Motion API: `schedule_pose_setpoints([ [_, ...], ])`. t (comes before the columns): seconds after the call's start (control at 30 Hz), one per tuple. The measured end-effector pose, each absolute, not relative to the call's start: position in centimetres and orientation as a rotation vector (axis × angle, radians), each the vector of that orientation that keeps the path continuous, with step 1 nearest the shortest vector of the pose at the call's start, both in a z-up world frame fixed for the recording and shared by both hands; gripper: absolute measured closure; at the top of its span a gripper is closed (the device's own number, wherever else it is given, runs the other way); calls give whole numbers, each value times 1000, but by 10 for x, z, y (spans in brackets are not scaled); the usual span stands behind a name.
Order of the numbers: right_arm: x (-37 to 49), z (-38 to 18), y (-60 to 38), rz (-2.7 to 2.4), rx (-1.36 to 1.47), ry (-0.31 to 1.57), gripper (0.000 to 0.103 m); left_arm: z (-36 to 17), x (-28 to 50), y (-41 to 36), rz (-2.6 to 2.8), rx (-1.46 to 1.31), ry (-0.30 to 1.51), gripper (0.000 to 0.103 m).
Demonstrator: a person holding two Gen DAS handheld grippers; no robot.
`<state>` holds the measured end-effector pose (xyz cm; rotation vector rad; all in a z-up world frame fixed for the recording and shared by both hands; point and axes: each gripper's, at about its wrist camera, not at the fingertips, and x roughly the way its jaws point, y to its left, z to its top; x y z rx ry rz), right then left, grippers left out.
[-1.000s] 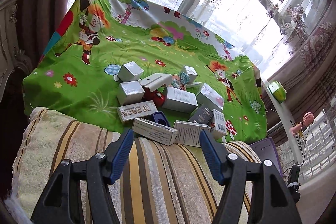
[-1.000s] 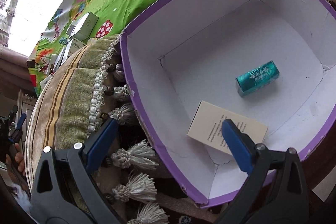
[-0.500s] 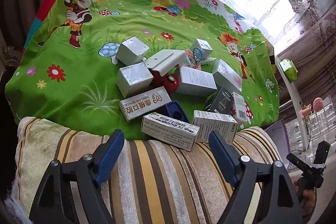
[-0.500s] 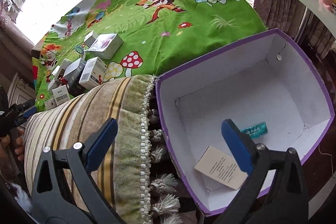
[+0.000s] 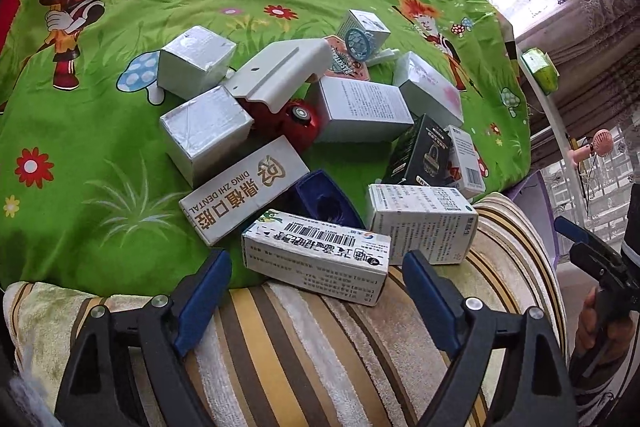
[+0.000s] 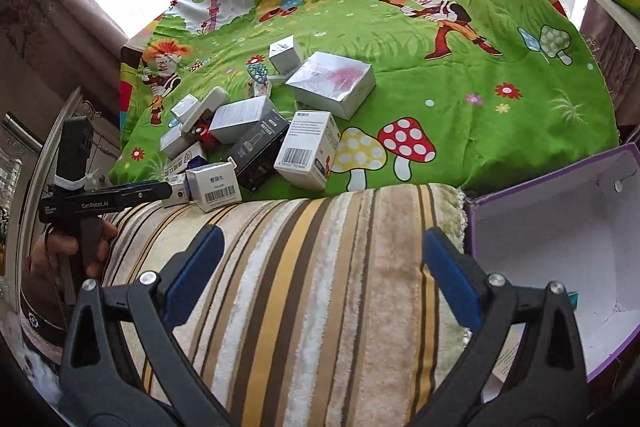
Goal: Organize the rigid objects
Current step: 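Grasp the long white barcode box with the left tool while the right tool grasps a white barcode box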
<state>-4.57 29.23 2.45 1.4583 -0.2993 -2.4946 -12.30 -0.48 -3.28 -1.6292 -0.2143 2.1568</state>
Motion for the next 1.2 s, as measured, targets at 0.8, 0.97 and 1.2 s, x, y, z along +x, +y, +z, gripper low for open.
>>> schedule_pose_setpoints([
  [0.8,-115,-14,196,-2263,1541,-161,3,-39,-119,7,2122,-1587,-101,22],
  [0.97,-122,-23,184,-2210,1563,-113,3,-32,-108,-1,2176,-1569,-115,22],
  [1.2,-131,-33,173,-2170,1594,-86,3,-20,-87,-10,2267,-1528,-124,22],
])
